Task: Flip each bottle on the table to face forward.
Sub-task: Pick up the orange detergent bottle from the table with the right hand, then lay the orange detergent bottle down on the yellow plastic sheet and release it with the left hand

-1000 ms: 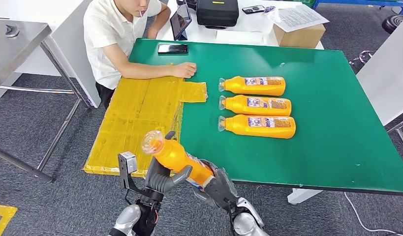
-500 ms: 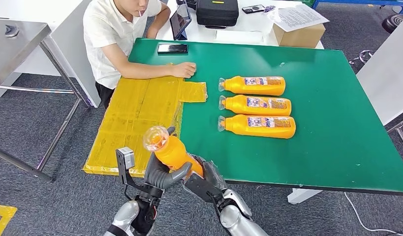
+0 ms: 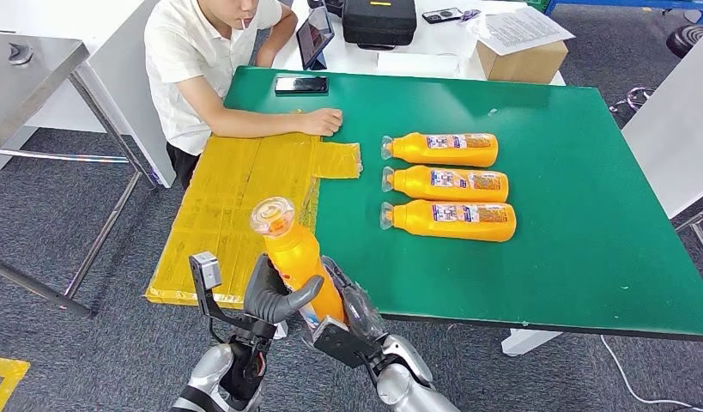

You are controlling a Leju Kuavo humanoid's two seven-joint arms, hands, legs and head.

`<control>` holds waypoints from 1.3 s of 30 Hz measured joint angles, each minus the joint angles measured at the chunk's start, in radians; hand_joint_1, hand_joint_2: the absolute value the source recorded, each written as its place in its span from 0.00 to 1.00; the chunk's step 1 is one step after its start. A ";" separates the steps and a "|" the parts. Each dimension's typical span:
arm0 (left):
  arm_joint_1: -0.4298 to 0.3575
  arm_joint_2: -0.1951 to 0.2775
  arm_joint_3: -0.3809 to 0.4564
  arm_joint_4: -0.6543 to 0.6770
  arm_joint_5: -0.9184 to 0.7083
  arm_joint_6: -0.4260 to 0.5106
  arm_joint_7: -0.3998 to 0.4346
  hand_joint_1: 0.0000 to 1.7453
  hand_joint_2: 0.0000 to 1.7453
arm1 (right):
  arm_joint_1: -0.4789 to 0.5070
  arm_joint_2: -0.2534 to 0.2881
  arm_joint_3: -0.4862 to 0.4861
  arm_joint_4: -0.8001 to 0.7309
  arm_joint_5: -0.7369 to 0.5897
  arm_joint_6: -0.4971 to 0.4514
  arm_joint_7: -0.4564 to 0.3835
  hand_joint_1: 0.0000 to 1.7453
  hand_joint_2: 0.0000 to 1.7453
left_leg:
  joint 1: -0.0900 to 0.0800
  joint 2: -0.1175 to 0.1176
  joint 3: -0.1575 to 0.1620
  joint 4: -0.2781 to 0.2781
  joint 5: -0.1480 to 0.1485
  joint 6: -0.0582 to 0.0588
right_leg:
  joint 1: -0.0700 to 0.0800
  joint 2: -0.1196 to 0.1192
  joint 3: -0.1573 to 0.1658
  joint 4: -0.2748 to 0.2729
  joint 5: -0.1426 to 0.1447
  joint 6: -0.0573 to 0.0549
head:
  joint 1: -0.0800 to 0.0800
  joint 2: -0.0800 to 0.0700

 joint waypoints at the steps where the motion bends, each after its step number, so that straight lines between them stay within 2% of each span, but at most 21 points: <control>1: -0.001 0.000 0.001 0.000 0.000 0.000 0.000 1.00 1.00 | 0.000 0.000 0.001 -0.001 0.000 -0.002 -0.001 0.00 1.00 | 0.000 0.000 0.000 0.000 0.000 0.000 | 0.000 0.000 0.000 0.000 0.000 0.000 | 0.000 0.000; 6: -0.001 0.000 0.001 0.000 0.000 0.001 -0.001 1.00 1.00 | 0.001 0.000 0.001 -0.002 0.000 -0.004 -0.002 0.00 1.00 | 0.000 0.000 0.000 0.000 0.000 0.000 | 0.000 0.000 0.000 0.000 0.000 0.000 | 0.000 0.000; 9: -0.002 0.000 0.006 -0.005 -0.006 0.023 -0.023 1.00 1.00 | 0.016 0.000 0.002 -0.021 0.004 -0.072 -0.036 0.00 0.25 | 0.000 0.000 0.000 0.000 0.000 0.000 | 0.000 0.000 0.000 0.000 0.000 0.000 | 0.000 0.000; 10: -0.004 0.003 0.020 -0.014 -0.022 0.053 -0.043 1.00 1.00 | 0.041 0.000 -0.005 -0.055 0.022 -0.159 -0.063 0.00 0.00 | 0.000 0.000 0.000 0.000 0.000 0.000 | 0.000 0.000 0.000 0.000 0.000 0.000 | 0.000 0.000; 13: -0.007 0.019 0.115 -0.073 -0.130 0.193 -0.111 1.00 1.00 | 0.201 0.035 -0.182 -0.350 0.167 -0.381 -0.115 0.00 0.00 | 0.000 -0.002 -0.001 0.000 0.000 0.000 | 0.000 -0.001 -0.001 0.000 0.000 0.000 | 0.000 0.000; 15: -0.009 0.025 0.142 -0.089 -0.215 0.274 -0.138 1.00 1.00 | 0.260 0.057 -0.277 -0.485 0.215 -0.391 -0.116 0.00 0.00 | 0.000 -0.003 -0.002 0.000 0.000 0.000 | 0.000 -0.002 -0.002 0.000 -0.001 -0.001 | 0.000 0.000; 19: -0.038 0.048 0.148 -0.066 -0.554 0.530 -0.183 1.00 1.00 | 0.306 0.098 -0.416 -0.675 0.243 -0.394 -0.117 0.00 0.00 | 0.000 -0.004 -0.002 0.000 0.001 0.000 | 0.000 -0.003 -0.001 0.000 0.000 0.000 | 0.000 0.000; 22: -0.079 0.070 0.148 0.004 -0.809 0.657 -0.145 1.00 1.00 | 0.325 0.118 -0.498 -0.786 0.239 -0.395 -0.117 0.00 0.00 | 0.000 -0.005 -0.002 0.000 0.001 0.000 | 0.000 -0.004 -0.001 0.000 0.000 0.000 | 0.000 0.000; 24: -0.106 0.085 0.160 0.066 -1.067 0.717 -0.098 1.00 1.00 | 0.331 0.127 -0.540 -0.846 0.226 -0.395 -0.117 0.00 0.00 | 0.000 -0.004 -0.001 0.000 0.001 0.000 | 0.000 -0.003 -0.001 0.000 0.000 0.000 | 0.000 0.000; 26: -0.133 0.096 0.178 0.130 -1.322 0.728 -0.036 1.00 1.00 | 0.333 0.130 -0.564 -0.889 0.203 -0.395 -0.117 0.00 0.00 | 0.000 -0.004 -0.001 0.000 0.001 0.000 | 0.000 -0.003 -0.001 0.000 0.000 0.000 | 0.000 0.000; 29: -0.166 0.110 0.186 0.226 -1.502 0.701 0.042 1.00 1.00 | 0.336 0.133 -0.575 -0.925 0.171 -0.395 -0.117 0.00 0.00 | 0.000 -0.003 -0.001 0.000 0.001 0.000 | 0.000 -0.003 -0.001 0.000 0.000 0.000 | 0.000 0.000; 39: -0.209 0.129 0.187 0.348 -1.540 0.688 0.064 1.00 1.00 | 0.340 0.134 -0.587 -0.963 0.156 -0.395 -0.117 0.00 0.00 | 0.000 -0.004 -0.002 0.000 0.001 0.000 | 0.000 -0.003 -0.001 0.000 0.000 0.000 | 0.000 0.000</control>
